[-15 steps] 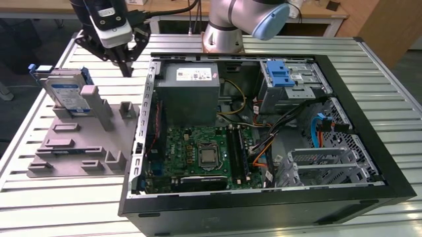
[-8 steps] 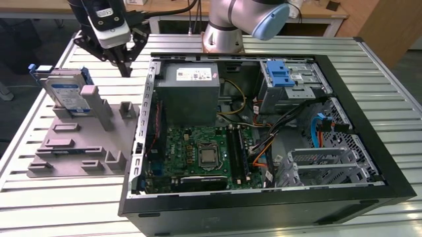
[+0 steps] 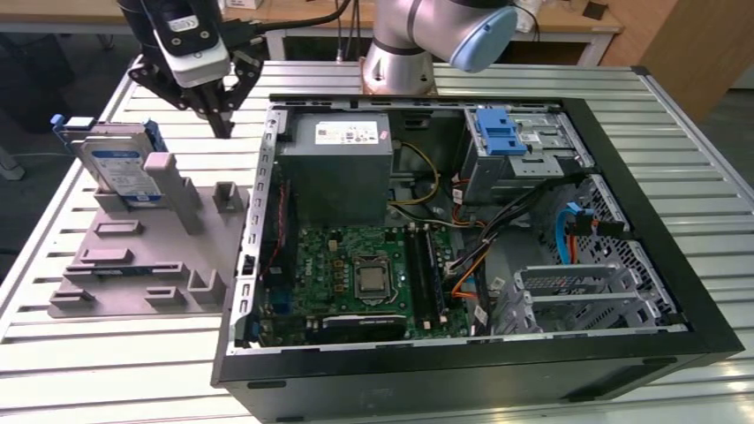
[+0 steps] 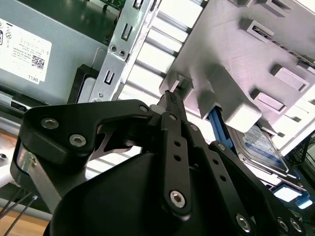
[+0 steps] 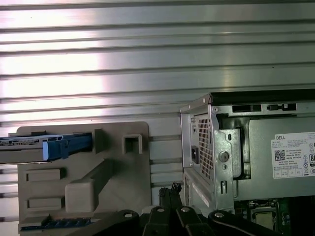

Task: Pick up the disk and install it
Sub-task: 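Reach for the disk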

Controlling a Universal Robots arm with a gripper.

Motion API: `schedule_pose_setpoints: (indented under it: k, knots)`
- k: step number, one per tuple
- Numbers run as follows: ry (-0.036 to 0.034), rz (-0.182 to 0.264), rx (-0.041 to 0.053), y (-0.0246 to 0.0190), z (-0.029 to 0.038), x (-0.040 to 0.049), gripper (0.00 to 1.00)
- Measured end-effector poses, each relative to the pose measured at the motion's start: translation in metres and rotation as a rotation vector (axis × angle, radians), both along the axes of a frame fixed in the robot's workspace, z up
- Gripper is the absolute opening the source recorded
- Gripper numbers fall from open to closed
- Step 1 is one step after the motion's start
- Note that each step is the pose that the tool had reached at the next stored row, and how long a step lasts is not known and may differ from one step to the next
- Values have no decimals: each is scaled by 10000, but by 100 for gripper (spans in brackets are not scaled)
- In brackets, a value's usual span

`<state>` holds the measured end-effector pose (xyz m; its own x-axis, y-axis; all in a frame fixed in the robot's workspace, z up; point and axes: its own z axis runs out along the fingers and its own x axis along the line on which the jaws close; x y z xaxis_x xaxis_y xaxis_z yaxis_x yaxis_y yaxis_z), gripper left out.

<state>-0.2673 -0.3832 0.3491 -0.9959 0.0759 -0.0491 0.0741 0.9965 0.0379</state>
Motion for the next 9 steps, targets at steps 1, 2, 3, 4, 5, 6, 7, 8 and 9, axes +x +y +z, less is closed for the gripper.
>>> schedule_pose_setpoints:
  k: [1, 2, 3, 4, 5, 6, 7, 8, 9]
  knots:
    - [3, 0, 0, 0, -3, -12, 11]
    - [5, 0, 0, 0, -4, -16, 11]
    - [5, 0, 0, 0, -5, -20, 11]
    - [7, 0, 0, 0, -6, -24, 11]
    - [8, 0, 0, 0, -7, -28, 11]
    - [9, 0, 0, 0, -7, -32, 11]
    - [11, 0, 0, 0, -8, -35, 11]
    - [12, 0, 0, 0, -9, -39, 11]
    - [13, 0, 0, 0, -10, -43, 11]
